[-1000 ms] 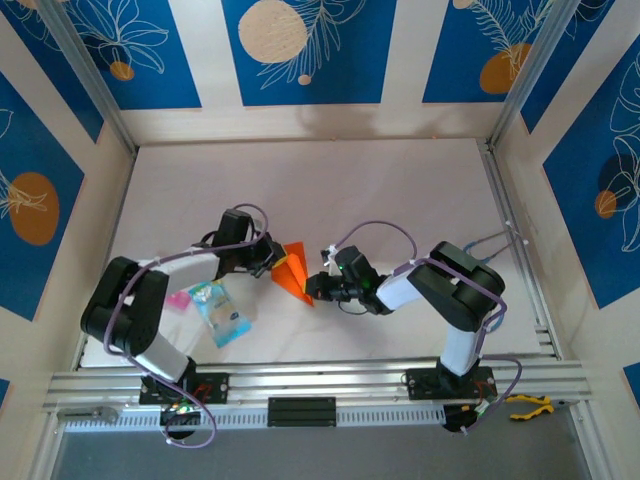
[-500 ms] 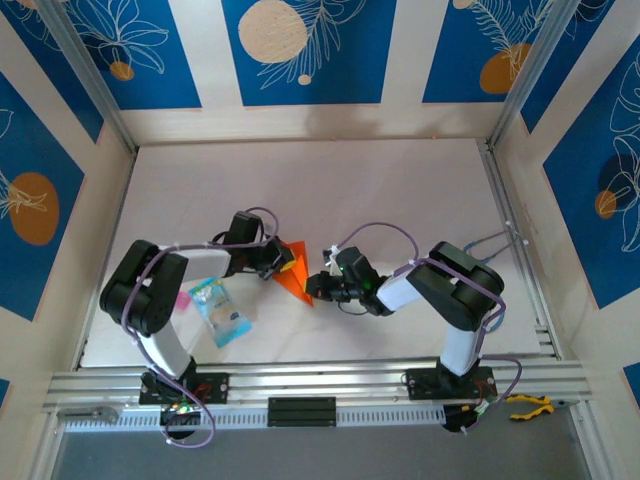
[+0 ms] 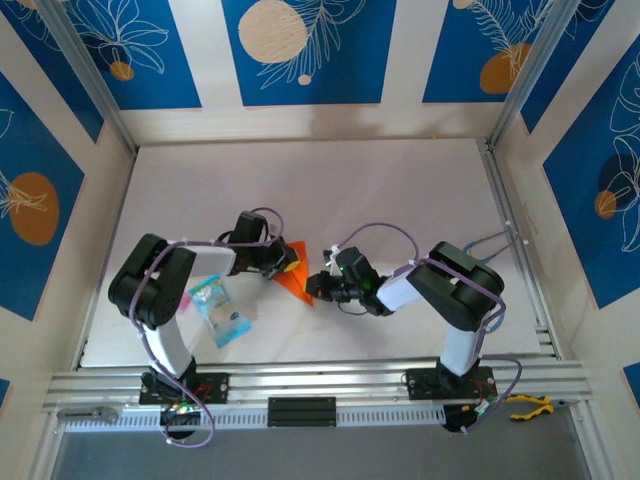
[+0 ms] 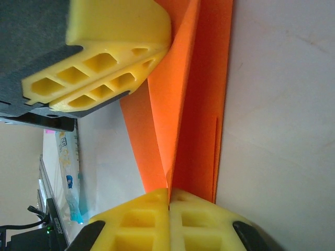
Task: Fold a paper plane with a square sheet of paper (pick it up from the middle)
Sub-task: Fourth fold the wing at the center of the table.
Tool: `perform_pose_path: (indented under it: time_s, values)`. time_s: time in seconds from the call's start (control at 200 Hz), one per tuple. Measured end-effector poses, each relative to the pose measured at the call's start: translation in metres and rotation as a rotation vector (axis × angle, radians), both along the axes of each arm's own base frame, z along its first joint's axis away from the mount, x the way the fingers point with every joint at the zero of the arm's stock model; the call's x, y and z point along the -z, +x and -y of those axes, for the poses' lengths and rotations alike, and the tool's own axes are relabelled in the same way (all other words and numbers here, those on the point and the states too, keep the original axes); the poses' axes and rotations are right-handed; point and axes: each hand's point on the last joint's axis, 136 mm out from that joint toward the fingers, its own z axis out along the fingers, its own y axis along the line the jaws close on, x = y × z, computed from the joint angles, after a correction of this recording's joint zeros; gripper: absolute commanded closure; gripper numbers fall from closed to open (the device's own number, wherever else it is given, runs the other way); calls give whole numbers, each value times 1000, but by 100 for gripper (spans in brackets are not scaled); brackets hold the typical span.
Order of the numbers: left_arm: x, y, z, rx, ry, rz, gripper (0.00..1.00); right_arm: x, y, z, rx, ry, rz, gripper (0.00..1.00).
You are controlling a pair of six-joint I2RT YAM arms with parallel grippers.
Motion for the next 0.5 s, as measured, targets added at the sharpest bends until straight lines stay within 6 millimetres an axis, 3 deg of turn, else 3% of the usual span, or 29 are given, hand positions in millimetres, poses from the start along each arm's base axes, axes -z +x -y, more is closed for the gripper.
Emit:
perform_pose_path:
  time_s: [0.5]
  values:
    - [6,2,3,6,3,-11,91,1,0,1,4,-4,-4,95]
